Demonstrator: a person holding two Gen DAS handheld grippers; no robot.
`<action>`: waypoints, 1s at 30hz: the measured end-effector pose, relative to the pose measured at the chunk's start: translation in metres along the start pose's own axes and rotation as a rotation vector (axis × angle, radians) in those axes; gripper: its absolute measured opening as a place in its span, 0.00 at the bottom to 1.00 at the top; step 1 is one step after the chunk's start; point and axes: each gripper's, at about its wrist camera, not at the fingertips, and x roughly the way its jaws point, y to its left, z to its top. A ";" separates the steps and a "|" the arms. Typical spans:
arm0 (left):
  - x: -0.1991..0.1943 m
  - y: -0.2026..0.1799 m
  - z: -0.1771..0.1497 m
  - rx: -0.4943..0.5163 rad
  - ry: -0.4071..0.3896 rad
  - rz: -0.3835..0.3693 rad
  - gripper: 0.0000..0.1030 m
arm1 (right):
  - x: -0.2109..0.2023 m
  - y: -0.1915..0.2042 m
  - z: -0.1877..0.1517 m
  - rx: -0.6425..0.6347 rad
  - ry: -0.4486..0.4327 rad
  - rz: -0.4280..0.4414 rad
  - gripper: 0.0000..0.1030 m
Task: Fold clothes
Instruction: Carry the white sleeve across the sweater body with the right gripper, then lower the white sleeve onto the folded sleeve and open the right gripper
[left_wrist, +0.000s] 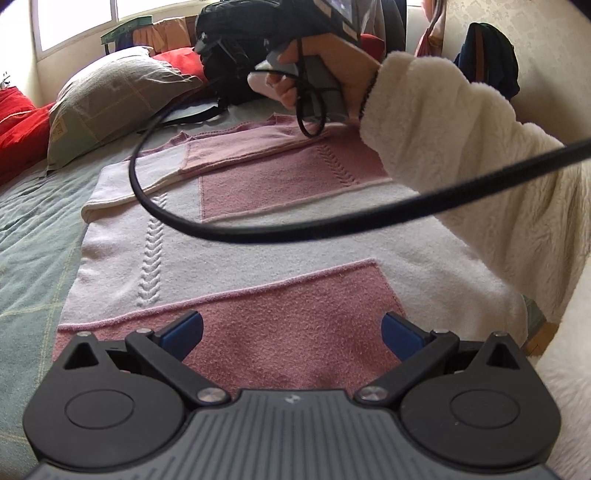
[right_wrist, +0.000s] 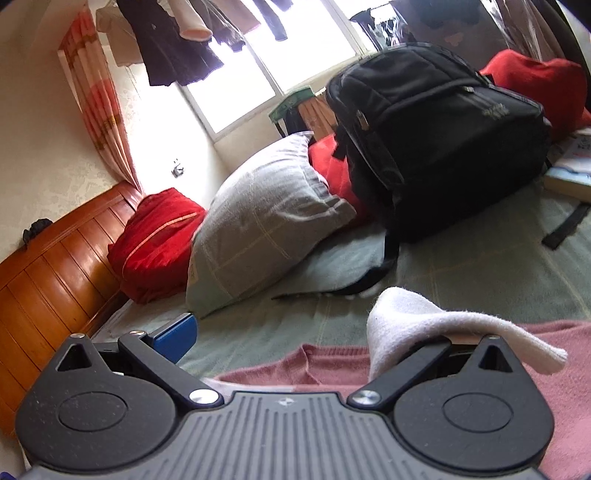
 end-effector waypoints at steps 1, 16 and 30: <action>0.001 0.000 0.001 0.001 0.002 0.001 0.99 | 0.000 0.002 0.001 -0.007 -0.002 0.005 1.00; 0.002 -0.003 0.002 0.001 0.004 0.006 0.99 | 0.030 -0.045 -0.049 0.159 0.238 0.030 1.00; 0.003 0.001 -0.003 -0.014 -0.010 -0.010 0.99 | 0.019 -0.077 -0.023 0.279 0.192 0.058 1.00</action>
